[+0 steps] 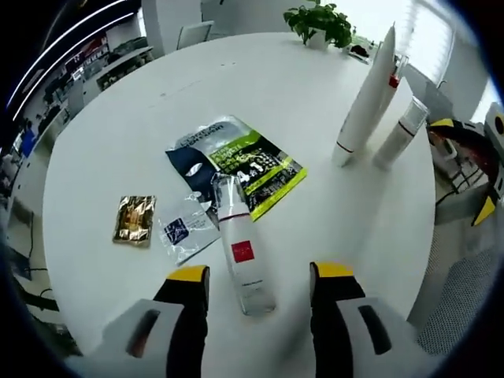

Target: Arrange the skincare products in the storage area until every visible bottle or jar stands upright without overlapping.

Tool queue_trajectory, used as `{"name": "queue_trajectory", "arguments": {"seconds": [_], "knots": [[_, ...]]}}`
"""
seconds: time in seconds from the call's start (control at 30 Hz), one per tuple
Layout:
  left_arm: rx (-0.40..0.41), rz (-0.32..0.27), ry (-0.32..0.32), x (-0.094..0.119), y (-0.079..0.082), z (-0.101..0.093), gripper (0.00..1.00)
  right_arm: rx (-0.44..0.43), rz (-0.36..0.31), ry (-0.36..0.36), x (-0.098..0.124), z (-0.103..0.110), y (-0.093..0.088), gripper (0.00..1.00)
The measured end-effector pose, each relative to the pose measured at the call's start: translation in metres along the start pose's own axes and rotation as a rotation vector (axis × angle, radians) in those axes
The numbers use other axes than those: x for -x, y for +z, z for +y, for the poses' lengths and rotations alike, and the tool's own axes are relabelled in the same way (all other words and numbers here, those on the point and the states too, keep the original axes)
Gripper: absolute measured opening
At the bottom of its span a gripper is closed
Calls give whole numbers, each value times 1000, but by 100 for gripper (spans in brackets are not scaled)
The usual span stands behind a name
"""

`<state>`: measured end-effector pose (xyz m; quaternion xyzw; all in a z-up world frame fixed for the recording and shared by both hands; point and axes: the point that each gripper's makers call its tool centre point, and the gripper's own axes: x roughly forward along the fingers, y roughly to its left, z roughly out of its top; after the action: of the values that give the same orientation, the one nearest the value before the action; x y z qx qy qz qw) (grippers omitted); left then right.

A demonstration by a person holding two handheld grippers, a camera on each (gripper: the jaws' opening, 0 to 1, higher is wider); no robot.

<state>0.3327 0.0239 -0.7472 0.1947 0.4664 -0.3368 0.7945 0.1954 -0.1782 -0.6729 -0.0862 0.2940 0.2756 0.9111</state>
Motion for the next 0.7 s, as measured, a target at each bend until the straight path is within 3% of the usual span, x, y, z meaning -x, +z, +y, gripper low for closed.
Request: {"name": "queue_trajectory", "arguments": {"seconds": [0.17,0.37,0.7], "knots": [[-12,32,5,-10,1,0,38,-11,-3,-12,0,-3,0,94],[-48,88,33,-18,-9,6,29,-18,-4,-21,0,-5,0,93],[4,70,33,-13,-10,7,21,-17,-2,-17,0,-4,0,92]]}}
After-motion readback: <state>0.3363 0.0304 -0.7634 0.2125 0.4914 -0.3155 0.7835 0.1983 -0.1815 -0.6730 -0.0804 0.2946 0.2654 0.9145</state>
